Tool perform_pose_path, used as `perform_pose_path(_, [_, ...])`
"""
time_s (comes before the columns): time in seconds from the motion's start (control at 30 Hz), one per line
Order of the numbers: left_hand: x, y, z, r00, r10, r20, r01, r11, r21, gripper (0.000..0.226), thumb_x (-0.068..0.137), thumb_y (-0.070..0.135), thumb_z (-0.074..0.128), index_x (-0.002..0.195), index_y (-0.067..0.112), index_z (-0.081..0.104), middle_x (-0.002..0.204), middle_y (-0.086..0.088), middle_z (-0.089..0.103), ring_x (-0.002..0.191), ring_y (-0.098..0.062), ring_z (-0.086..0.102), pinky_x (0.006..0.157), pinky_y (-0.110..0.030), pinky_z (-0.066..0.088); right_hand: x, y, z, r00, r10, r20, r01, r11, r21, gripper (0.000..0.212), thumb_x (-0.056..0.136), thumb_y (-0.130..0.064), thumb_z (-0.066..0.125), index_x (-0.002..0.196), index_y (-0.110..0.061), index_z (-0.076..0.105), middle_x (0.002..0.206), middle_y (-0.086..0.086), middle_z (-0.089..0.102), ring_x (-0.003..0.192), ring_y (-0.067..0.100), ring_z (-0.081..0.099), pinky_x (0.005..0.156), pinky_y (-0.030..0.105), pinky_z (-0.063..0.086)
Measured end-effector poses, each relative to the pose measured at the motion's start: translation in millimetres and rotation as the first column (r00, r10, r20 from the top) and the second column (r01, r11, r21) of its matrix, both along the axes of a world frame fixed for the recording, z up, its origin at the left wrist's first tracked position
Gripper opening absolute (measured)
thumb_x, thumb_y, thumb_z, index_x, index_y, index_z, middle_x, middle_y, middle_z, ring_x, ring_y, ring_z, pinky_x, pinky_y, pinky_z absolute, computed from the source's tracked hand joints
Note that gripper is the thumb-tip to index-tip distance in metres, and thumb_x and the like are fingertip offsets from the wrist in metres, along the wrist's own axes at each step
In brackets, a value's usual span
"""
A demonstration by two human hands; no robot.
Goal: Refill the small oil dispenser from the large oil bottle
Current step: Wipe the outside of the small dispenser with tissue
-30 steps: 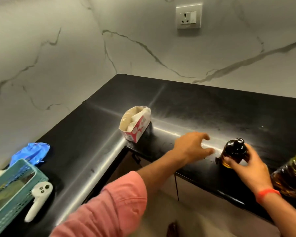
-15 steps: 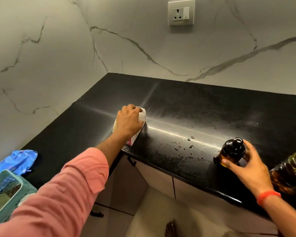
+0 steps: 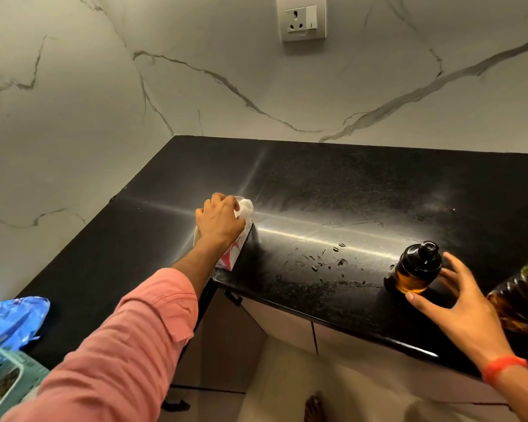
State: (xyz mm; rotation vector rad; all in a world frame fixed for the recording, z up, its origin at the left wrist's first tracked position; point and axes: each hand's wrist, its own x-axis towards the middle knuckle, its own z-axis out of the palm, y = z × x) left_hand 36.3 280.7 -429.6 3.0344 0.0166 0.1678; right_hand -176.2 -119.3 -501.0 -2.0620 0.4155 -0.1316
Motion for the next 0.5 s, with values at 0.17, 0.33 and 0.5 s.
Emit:
perform_pose_path(0.17, [6.5,-0.6,2.9,0.999,0.02,0.035,-0.019,0.999,-0.042,0.027,0.092,0.046,0.061,0.112,0.029,0.069,0.13,-0.001,0.057,0.112,-0.022,0.058,0.097,-0.048,0.042,-1.1,4.0,1.6,1.0,-0.006,0.007,0.006,1.0,-0.012,0.108,0.068,-0.035,0.091,0.154,-0.041,0.026,0.151,0.006,0.05,0.138,0.023,0.048,0.114,0.043,0.036])
perform_pose_path(0.33, [10.2,-1.7,14.1,0.997,0.057,0.059,-0.051,0.995,-0.089,0.029,0.094,0.047,0.058,0.104,0.027,0.076,0.11,0.0,0.069,0.089,-0.019,0.066,0.084,-0.042,0.047,0.2,4.1,0.6,1.0,-0.015,0.005,0.015,1.0,-0.018,0.108,0.067,-0.038,0.091,0.153,-0.043,0.026,0.151,0.006,0.05,0.137,0.023,0.049,0.113,0.043,0.037])
perform_pose_path(0.5, [6.5,-8.2,38.4,0.994,0.106,0.029,-0.096,0.966,-0.241,0.029,0.092,0.047,0.061,0.105,0.027,0.076,0.108,-0.004,0.072,0.099,-0.028,0.07,0.092,-0.047,0.056,3.0,4.8,6.1,1.0,-0.028,0.011,0.027,0.999,0.023,0.108,0.065,-0.038,0.092,0.152,-0.044,0.028,0.149,0.004,0.052,0.135,0.018,0.05,0.114,0.041,0.039])
